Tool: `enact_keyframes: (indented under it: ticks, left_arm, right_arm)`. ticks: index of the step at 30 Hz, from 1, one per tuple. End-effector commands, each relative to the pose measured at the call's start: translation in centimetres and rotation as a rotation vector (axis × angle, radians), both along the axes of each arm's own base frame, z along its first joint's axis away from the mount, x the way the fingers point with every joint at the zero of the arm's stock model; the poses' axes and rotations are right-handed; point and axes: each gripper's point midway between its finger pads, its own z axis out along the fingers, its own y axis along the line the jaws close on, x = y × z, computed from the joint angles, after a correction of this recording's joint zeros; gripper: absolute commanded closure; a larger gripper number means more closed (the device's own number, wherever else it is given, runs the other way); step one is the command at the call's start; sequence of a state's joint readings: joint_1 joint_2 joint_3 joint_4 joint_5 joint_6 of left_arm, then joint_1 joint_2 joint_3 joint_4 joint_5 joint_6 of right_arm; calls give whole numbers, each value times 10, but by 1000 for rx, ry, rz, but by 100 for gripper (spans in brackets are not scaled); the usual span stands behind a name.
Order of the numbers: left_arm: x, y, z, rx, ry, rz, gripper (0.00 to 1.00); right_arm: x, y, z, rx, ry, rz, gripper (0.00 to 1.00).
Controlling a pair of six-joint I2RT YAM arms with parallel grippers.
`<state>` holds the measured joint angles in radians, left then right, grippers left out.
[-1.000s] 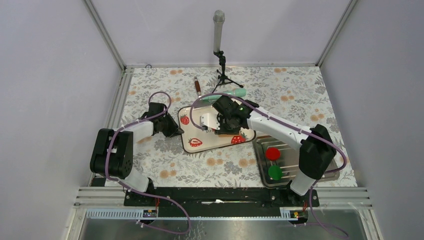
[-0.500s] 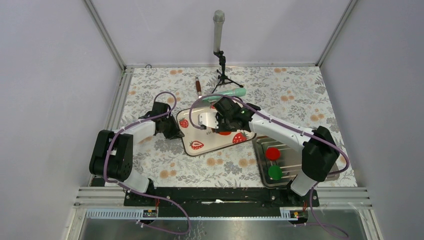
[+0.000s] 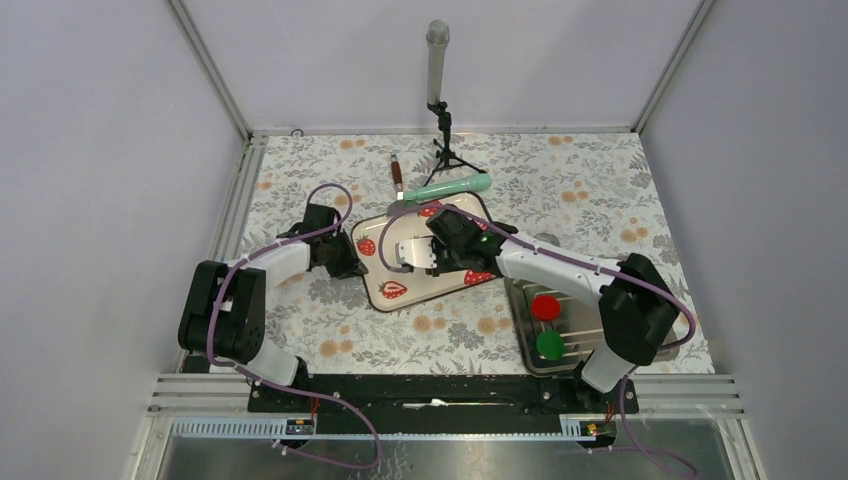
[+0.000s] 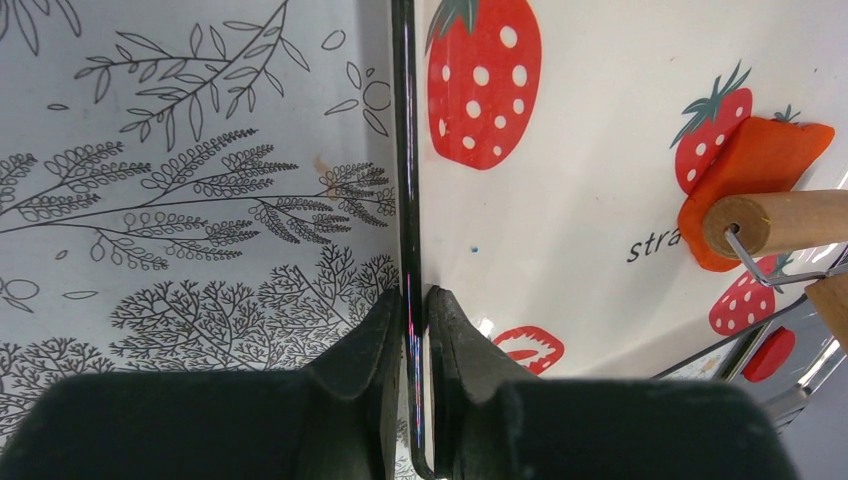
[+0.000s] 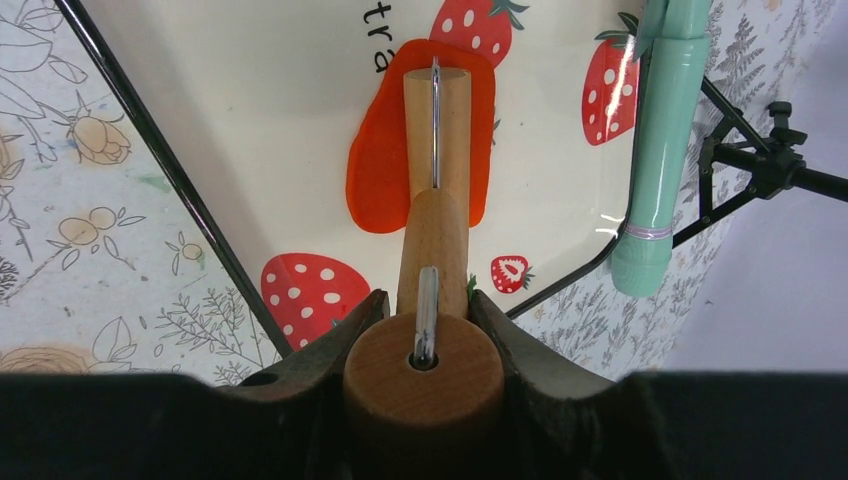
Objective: Roll out the dumpling wrappers from the dough
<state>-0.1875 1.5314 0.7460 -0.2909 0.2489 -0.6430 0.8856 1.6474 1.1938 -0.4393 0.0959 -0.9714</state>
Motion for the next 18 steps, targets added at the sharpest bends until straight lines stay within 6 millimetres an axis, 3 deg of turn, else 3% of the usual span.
enact_keyframes:
  ticks: [1, 5, 18]
  left_arm:
    - [-15, 9, -9, 55, 33, -24, 100]
    - [-15, 8, -10, 54, 34, -30, 100]
    - [-15, 6, -12, 43, 43, -43, 100]
  right_arm:
    - [-22, -9, -48, -73, 106, 39, 100]
    - [-21, -13, -60, -76, 127, 8, 100]
    - [2, -5, -60, -46, 110, -51, 100]
